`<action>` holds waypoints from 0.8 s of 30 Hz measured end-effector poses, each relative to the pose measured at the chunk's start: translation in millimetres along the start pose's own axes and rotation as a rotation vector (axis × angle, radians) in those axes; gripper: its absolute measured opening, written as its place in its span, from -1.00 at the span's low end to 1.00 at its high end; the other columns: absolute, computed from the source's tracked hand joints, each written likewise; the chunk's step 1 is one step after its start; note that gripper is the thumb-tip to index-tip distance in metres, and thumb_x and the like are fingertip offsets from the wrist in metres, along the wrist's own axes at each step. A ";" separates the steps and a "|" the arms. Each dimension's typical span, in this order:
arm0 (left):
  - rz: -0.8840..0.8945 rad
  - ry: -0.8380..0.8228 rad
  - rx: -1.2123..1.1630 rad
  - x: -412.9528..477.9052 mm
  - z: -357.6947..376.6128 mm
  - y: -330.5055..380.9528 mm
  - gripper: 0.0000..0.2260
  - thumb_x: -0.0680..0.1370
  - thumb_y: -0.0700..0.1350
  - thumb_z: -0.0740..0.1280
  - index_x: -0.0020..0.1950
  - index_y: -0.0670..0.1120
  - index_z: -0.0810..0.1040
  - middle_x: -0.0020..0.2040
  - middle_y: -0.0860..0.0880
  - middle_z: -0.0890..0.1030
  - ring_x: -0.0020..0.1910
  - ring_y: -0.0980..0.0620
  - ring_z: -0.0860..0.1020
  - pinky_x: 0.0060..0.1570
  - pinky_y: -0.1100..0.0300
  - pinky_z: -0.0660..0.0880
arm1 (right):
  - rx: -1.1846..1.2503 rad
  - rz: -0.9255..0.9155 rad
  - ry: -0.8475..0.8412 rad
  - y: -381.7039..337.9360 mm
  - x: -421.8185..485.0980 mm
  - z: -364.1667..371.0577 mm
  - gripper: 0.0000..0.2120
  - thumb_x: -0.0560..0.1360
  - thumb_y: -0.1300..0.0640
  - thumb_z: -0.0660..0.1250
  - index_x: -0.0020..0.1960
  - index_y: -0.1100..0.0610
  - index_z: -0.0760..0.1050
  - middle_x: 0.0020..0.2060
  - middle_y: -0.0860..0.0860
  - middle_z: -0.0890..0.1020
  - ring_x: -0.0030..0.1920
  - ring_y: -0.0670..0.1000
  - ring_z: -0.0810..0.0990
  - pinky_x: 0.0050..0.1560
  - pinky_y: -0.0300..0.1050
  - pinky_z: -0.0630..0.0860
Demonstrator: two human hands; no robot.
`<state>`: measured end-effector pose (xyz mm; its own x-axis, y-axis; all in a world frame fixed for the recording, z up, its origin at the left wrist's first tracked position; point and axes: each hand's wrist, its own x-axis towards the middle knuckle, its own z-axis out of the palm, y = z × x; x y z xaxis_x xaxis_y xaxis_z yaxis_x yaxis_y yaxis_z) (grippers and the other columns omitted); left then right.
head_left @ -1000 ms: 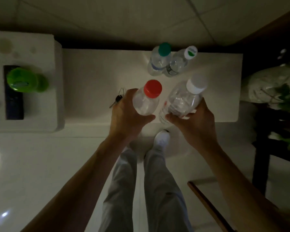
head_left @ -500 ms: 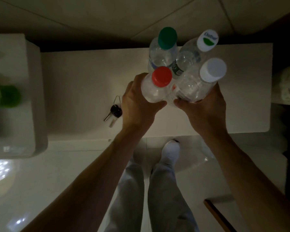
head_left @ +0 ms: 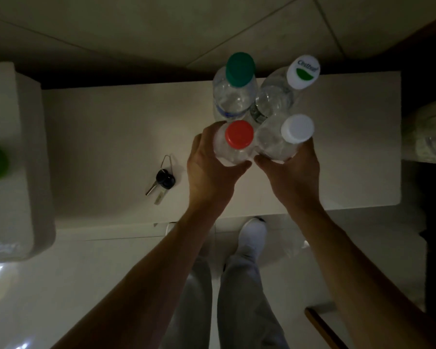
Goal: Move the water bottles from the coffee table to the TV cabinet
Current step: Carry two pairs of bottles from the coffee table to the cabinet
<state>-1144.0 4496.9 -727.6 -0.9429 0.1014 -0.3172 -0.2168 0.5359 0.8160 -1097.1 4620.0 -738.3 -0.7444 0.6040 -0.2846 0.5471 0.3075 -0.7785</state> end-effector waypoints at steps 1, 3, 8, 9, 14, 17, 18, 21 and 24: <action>0.003 -0.003 0.004 -2.3 0.1 -1.4 -0.35 0.27 -0.10 0.59 0.30 -0.09 0.44 0.19 -0.03 0.56 0.09 0.18 0.48 0.02 0.58 0.37 | 0.017 0.021 -0.010 1.5 -0.8 0.7 -0.30 0.34 0.13 0.57 0.39 0.16 0.35 0.26 0.02 0.55 0.22 -0.15 0.49 0.08 -0.62 0.34; 0.002 -0.019 0.015 -5.7 -1.2 -4.1 -0.34 0.27 -0.14 0.60 0.31 -0.09 0.43 0.20 -0.03 0.56 0.11 0.18 0.48 0.02 0.61 0.34 | 0.018 0.041 -0.021 2.7 -2.7 0.6 -0.32 0.35 0.15 0.56 0.39 0.15 0.34 0.26 0.01 0.55 0.24 -0.10 0.51 0.07 -0.61 0.36; -0.123 -0.108 0.124 -5.8 -12.1 -8.5 -0.26 0.32 -0.19 0.56 0.44 -0.09 0.31 0.35 -0.06 0.46 0.29 0.03 0.44 0.27 0.21 0.42 | -0.033 0.126 -0.083 -2.0 -13.6 -11.4 -0.27 0.39 0.17 0.52 0.46 0.08 0.25 0.38 0.05 0.45 0.31 0.05 0.51 0.24 -0.20 0.49; -0.161 -0.135 0.163 -6.5 -17.4 -8.4 -0.26 0.34 -0.21 0.53 0.46 -0.07 0.29 0.37 -0.06 0.43 0.31 0.01 0.42 0.28 0.19 0.41 | -0.074 0.152 -0.088 -4.9 -17.4 -16.2 -0.29 0.41 0.17 0.50 0.46 0.09 0.25 0.39 0.06 0.44 0.29 0.07 0.51 0.22 -0.14 0.50; -0.234 -0.130 0.222 -24.4 -61.1 1.7 -0.52 0.42 -0.23 0.42 0.32 -0.11 0.42 0.16 -0.08 0.57 0.11 -0.04 0.55 0.03 0.19 0.47 | -0.275 0.272 -0.169 -29.3 -43.4 -40.9 -0.52 0.50 0.18 0.35 0.40 0.15 0.36 0.32 0.05 0.52 0.24 0.02 0.52 0.12 -0.20 0.39; -0.247 -0.214 0.280 -43.7 -101.7 26.0 -0.73 0.47 -0.18 0.35 0.16 -0.08 0.53 0.05 -0.05 0.63 -0.02 0.01 0.58 -0.03 0.21 0.48 | -0.348 0.272 -0.276 -66.7 -58.7 -51.2 -0.65 0.52 0.16 0.31 0.30 0.14 0.48 0.23 0.05 0.60 0.20 0.00 0.55 0.09 -0.23 0.36; -0.237 -0.266 0.311 -50.0 -117.7 36.7 -0.79 0.48 -0.17 0.34 0.12 -0.07 0.56 0.04 -0.04 0.64 -0.06 0.03 0.58 -0.05 0.21 0.48 | -0.377 0.246 -0.311 -84.7 -63.0 -54.8 -0.68 0.54 0.15 0.29 0.28 0.14 0.50 0.22 0.06 0.61 0.19 0.00 0.56 0.08 -0.23 0.35; -0.163 -0.373 0.395 -67.1 -170.5 75.4 -0.84 0.52 -0.15 0.30 0.05 -0.07 0.61 0.03 -0.06 0.67 -0.15 0.10 0.52 -0.14 0.27 0.40 | -0.500 0.123 -0.420 -146.3 -73.1 -67.3 -0.71 0.56 0.13 0.25 0.26 0.14 0.53 0.20 0.07 0.62 0.17 0.05 0.56 0.06 -0.22 0.35; -0.029 -0.395 0.474 -84.1 -219.3 125.2 -0.84 0.56 -0.13 0.27 0.07 -0.11 0.60 0.05 -0.09 0.67 -0.16 0.11 0.50 -0.22 0.34 0.36 | -0.635 -0.038 -0.491 -213.4 -83.6 -82.2 -0.76 0.58 0.08 0.22 0.11 0.16 0.59 0.08 0.13 0.65 -0.03 0.07 0.58 -0.05 -0.16 0.41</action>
<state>-1147.2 4371.6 -492.8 -0.7538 0.3352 -0.5652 -0.0201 0.8479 0.5297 -1120.2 4564.3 -502.4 -0.7695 0.2380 -0.5926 0.5213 0.7703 -0.3674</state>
